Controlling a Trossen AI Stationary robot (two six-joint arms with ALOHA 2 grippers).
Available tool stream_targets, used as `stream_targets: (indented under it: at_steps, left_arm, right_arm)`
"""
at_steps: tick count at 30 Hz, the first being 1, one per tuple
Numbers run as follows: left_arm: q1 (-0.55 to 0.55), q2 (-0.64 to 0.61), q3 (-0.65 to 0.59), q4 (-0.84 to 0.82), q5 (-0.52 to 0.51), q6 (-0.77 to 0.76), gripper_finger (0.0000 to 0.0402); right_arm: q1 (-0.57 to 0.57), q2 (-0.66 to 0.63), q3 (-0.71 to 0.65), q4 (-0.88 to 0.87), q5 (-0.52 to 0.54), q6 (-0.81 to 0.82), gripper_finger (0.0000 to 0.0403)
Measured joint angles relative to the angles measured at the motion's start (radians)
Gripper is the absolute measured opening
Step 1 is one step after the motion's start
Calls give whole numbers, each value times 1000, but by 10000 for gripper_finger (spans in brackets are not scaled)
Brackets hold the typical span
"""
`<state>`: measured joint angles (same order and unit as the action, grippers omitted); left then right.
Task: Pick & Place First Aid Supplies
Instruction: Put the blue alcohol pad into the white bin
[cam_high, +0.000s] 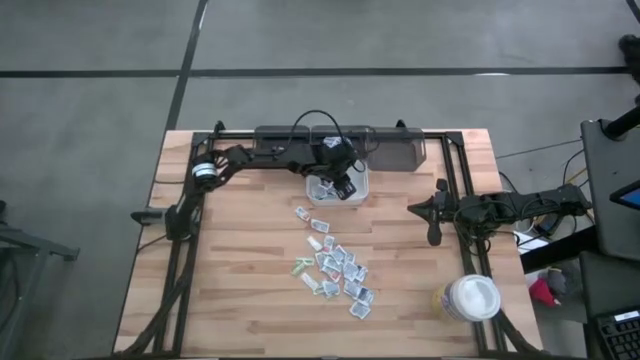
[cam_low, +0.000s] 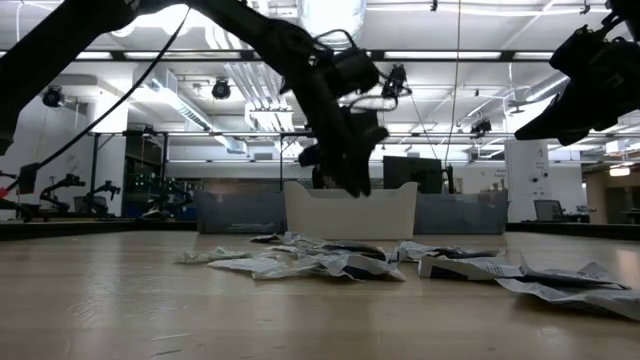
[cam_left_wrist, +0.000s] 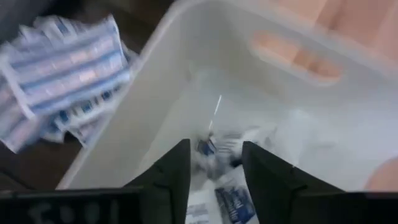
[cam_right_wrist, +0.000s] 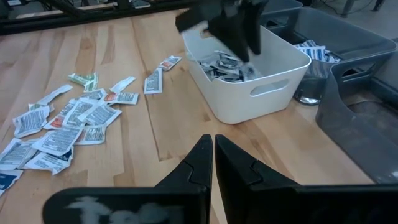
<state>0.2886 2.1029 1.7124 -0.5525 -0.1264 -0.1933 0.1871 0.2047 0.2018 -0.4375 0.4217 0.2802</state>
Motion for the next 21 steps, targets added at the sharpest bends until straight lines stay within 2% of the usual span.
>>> stream_targets:
  at_steps: [6, 11, 21]
  left_arm:
    - [-18, -57, 43, -10, 0, -50, 146]
    - [-54, -95, 51, -3, -5, -181, 145]
    - [-252, -106, 51, -8, -12, -418, 144]
  right_arm:
    - [0, 1, 0, -1, 0, -3, 18]
    - [0, 0, 0, -1, -1, -3, 18]
    - [0, 0, 0, -1, -1, -3, 18]
